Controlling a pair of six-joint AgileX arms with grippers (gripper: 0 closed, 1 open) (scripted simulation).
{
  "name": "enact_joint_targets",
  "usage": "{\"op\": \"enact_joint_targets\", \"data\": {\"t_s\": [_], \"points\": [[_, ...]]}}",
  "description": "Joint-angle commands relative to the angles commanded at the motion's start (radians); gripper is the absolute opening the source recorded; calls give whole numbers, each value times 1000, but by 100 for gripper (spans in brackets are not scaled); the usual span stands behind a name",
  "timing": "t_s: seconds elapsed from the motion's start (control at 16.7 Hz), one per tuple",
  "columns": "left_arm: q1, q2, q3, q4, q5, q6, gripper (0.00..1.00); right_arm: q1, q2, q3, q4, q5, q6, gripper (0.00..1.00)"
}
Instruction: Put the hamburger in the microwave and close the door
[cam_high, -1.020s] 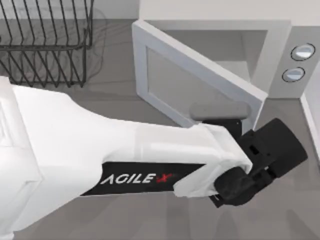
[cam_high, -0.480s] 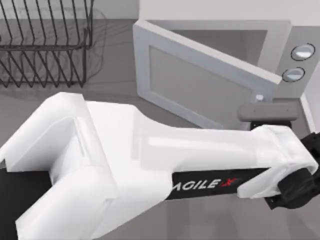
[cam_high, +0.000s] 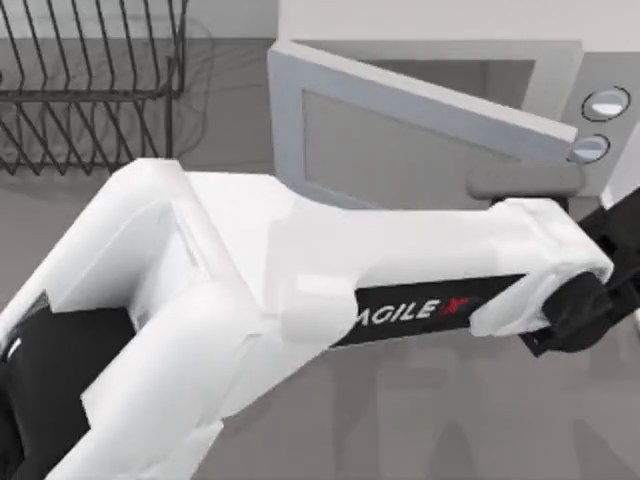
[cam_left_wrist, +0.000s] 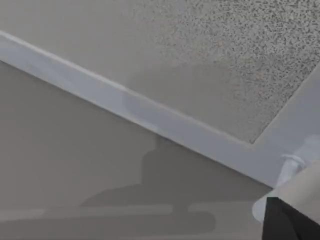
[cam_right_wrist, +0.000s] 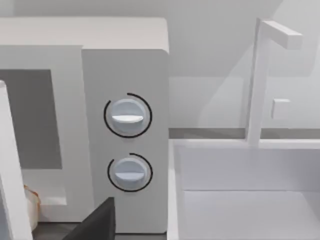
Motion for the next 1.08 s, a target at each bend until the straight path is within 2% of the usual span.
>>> {"op": "enact_joint_targets", "data": {"t_s": [0.24,0.66,0.84,1.08], "points": [[84,84,119,37,51,122,0,0,0,0,0,0,0,100],[109,118,164,26,57,135,0,0,0,0,0,0,0,100],[148,202,296,-10,73,165,0,0,0,0,0,0,0,100],[200,334,555,-68,112,235,0,0,0,0,0,0,0,100]]}}
